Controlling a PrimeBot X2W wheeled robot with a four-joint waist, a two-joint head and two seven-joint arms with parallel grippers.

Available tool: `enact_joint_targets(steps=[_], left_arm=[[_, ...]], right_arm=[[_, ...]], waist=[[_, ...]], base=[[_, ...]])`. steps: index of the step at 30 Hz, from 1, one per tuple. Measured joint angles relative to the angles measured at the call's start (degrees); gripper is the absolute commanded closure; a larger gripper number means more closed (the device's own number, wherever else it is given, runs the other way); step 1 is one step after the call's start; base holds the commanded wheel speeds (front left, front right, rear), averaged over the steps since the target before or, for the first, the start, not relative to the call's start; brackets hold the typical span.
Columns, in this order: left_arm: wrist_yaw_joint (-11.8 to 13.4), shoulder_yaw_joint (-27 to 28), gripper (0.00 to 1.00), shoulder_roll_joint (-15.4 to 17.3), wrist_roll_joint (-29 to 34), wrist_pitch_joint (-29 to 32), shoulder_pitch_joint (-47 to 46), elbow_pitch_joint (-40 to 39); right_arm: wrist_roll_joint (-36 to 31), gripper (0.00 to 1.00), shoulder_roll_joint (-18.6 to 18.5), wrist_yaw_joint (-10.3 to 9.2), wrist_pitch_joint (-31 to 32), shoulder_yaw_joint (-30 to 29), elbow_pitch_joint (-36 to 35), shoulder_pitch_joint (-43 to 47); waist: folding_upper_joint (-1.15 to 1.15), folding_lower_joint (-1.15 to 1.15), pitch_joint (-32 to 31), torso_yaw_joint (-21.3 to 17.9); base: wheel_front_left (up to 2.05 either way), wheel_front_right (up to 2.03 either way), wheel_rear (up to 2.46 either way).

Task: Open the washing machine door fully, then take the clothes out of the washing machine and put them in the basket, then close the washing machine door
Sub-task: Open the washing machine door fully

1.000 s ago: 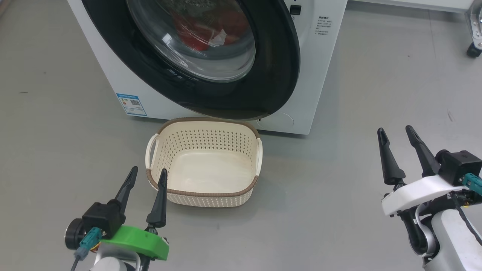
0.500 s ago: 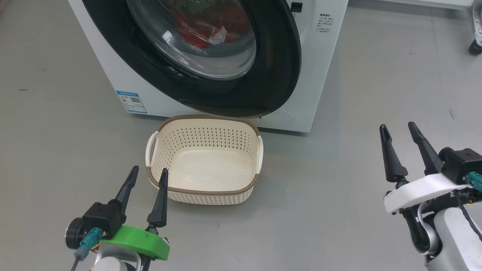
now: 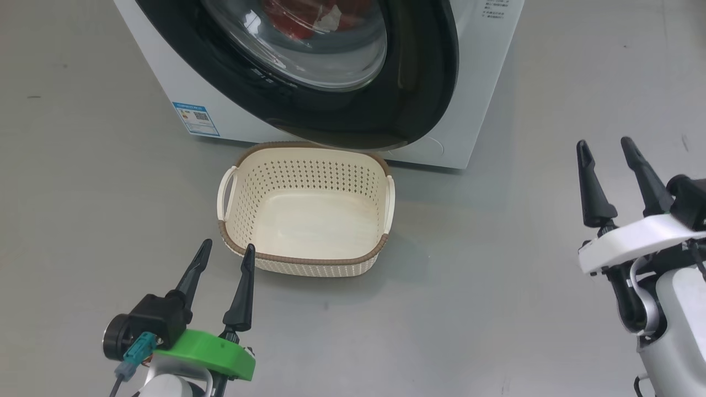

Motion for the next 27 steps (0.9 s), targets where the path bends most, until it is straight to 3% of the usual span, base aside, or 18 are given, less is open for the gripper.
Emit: enact_joint_targets(steps=[14, 15, 17, 27], left_arm=[[-0.05, -2.18, 0.0, -0.01, -0.55, 0.0, -2.84, -0.96], [-0.11, -2.44, 0.0, -0.01, -0.56, 0.0, -3.21, -0.98], [-0.11, -2.98, 0.0, 0.0, -0.57, 0.0, -3.93, -0.99], [-0.12, -4.57, 0.0, -0.02, -1.67, 0.0, -6.88, -1.24]], right_arm=[[2.89, 0.0, -1.78, 0.02, 5.02, -2.53, -1.35, -12.26], [3.49, 0.27, -1.76, 0.03, 5.47, -2.82, -1.34, -13.15], [5.17, 1.0, -1.33, 0.09, 6.28, -3.65, -1.3, -14.96], [10.15, 1.0, -0.83, -0.04, 10.53, -6.35, 1.0, -24.09]], waist=[[0.0, 0.0, 5.81, 2.28], [0.0, 0.0, 6.24, 2.49], [0.0, 0.0, 7.04, 2.95], [0.0, 0.0, 10.57, 5.54]], base=[[0.0, 0.0, 0.0], [0.0, 0.0, 0.0], [0.0, 0.0, 0.0], [0.0, 0.0, 0.0]])
